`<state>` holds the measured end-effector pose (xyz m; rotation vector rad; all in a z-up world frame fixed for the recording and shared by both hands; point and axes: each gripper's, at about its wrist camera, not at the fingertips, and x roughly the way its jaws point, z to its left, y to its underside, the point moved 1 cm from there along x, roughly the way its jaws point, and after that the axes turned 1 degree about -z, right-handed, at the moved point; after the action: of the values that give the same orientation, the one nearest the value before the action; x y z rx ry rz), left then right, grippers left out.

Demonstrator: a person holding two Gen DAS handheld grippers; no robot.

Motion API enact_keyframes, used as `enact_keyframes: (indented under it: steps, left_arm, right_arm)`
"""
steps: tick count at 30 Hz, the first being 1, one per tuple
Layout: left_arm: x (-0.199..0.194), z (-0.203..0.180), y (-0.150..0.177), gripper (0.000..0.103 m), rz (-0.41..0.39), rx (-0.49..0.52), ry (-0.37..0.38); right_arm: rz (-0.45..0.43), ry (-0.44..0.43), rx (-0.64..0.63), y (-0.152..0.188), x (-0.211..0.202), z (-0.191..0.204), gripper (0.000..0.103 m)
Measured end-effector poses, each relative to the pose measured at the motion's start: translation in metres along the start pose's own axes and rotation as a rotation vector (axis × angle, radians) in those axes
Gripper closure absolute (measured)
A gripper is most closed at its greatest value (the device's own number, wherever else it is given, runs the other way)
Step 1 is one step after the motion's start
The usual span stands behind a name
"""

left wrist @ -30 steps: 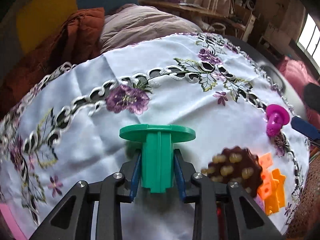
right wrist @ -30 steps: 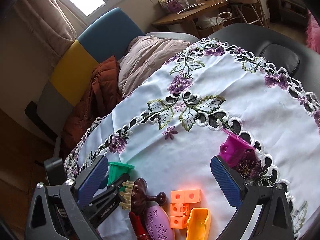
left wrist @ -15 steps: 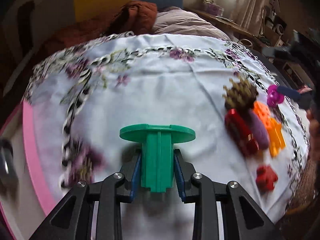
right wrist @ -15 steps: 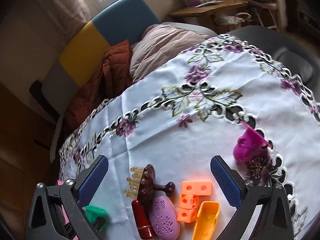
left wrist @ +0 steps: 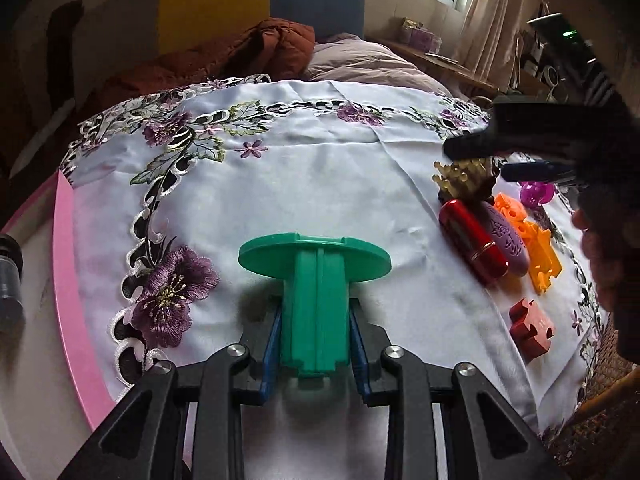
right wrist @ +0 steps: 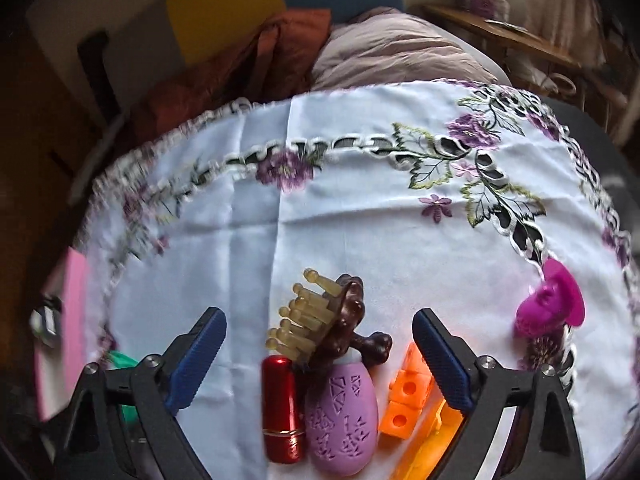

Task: Organize rigid objects
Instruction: 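Lift the green holder with the left tool while the right tool grasps the brown comb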

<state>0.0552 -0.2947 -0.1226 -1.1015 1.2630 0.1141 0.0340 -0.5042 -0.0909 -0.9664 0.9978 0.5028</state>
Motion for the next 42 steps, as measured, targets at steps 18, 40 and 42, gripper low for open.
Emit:
enact_keyframes:
  steps: [18,40,42]
  left_arm:
    - [-0.005,0.001,0.002,0.074,-0.023,-0.019,-0.002]
    - [-0.098,0.020,0.005,0.074,-0.140,-0.086,-0.076]
    - [-0.106,0.023,0.006,0.074,-0.153,-0.095,-0.085]
  right_arm:
    - [0.003,-0.134,-0.215,0.008,0.026,0.054,0.064]
    - [0.000,-0.149,-0.201,0.008,0.032,0.051,0.063]
    - [-0.002,-0.146,-0.207,0.009,0.032,0.052,0.063]
